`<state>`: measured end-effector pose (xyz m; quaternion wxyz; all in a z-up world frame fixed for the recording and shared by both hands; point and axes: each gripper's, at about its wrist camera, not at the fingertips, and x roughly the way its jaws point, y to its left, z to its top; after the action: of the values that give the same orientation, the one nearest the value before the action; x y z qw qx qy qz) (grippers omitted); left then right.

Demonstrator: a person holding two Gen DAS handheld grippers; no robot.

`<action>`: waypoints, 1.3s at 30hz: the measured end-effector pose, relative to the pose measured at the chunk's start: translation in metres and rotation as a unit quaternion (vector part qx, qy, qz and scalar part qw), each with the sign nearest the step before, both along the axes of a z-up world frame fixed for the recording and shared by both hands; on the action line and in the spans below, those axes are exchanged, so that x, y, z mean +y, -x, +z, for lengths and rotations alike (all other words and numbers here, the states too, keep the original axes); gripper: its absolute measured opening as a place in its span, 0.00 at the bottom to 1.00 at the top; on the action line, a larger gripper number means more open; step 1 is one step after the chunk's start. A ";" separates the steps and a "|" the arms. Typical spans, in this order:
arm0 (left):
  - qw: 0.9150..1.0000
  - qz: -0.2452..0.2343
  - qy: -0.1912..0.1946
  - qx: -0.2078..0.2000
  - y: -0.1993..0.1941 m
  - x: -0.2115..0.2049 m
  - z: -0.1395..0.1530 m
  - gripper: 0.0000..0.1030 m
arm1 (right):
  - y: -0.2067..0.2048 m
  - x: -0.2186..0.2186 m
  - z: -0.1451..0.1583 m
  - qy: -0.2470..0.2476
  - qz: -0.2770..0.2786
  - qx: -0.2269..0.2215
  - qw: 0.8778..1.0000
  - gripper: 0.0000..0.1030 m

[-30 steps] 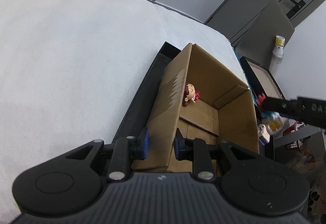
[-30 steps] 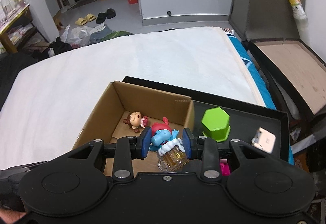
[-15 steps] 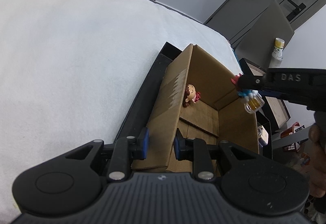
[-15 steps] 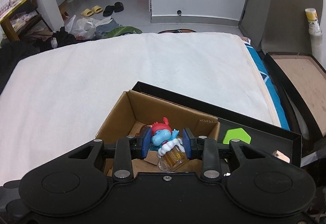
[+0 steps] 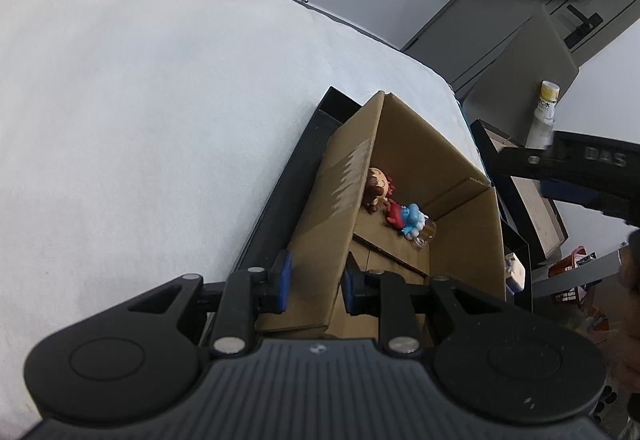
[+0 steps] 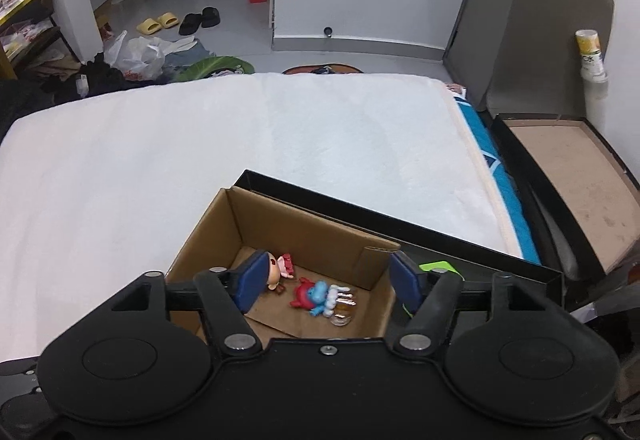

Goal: Organize rigid objects
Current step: 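Lower the smurf figure into the box beside the doll and release, then move the right tool back over the tray toward the pink dinosaur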

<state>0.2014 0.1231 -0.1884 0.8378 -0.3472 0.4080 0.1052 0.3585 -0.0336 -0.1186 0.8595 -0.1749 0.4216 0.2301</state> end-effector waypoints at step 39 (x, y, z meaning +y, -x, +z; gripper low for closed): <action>0.999 0.000 -0.032 0.006 -0.006 -0.011 0.003 0.22 | 0.035 -0.148 -0.033 -0.085 -0.097 -0.005 0.992 0.96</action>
<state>0.2074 0.1122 -0.1852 0.8462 -0.3198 0.4089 0.1206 0.3235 -0.1817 -0.1520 0.8917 -0.0604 0.4110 0.1800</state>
